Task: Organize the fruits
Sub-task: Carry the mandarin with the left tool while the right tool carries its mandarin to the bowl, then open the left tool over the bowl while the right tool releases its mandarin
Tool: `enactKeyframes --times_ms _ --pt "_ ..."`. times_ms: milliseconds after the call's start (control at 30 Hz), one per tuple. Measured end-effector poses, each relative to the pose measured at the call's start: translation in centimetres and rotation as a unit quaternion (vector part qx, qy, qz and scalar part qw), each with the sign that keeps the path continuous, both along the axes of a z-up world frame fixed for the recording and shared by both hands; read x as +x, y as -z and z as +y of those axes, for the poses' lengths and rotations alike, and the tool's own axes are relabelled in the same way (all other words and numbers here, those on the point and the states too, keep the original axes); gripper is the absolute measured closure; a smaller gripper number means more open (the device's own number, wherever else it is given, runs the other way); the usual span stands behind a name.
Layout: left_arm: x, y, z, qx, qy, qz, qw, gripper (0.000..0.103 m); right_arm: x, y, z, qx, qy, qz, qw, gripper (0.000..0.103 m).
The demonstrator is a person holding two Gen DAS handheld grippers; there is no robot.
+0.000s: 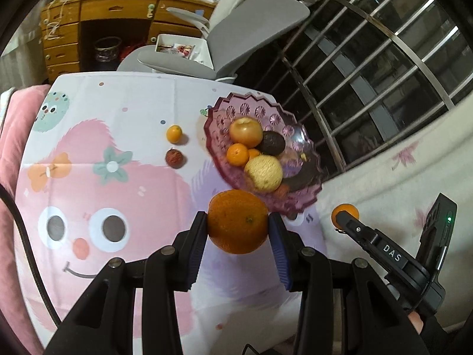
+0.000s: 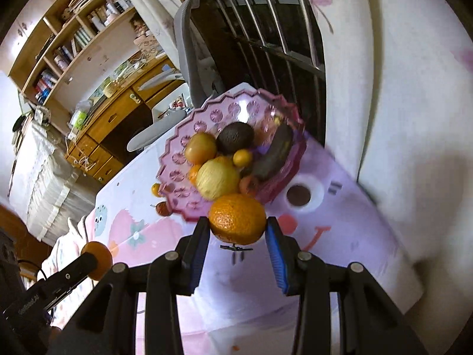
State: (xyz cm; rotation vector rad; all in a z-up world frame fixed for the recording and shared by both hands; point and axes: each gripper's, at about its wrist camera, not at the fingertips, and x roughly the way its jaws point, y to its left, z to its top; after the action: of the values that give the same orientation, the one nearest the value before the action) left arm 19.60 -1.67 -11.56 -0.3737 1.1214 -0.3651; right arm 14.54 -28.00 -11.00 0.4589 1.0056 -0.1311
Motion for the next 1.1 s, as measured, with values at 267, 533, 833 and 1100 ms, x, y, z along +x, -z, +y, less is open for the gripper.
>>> enactKeyframes --times_ms 267,533,833,1100 --pt "1.8 0.7 -4.3 0.004 -0.053 -0.007 0.9985 0.063 3.7 0.1 -4.4 -0.010 -0.059 -0.006 0.998 0.064" --pt "4.7 1.6 -6.6 0.013 -0.095 -0.011 0.9954 0.062 7.6 0.5 -6.4 -0.016 -0.097 -0.019 0.995 0.064" --pt "7.2 3.7 -8.0 0.022 -0.122 0.006 0.9922 0.062 11.2 2.5 -6.2 -0.014 -0.155 -0.010 0.988 0.063" --pt "7.7 4.1 -9.0 0.032 -0.120 0.003 0.9923 0.045 12.8 4.5 -6.4 0.007 -0.155 0.012 0.988 0.057"
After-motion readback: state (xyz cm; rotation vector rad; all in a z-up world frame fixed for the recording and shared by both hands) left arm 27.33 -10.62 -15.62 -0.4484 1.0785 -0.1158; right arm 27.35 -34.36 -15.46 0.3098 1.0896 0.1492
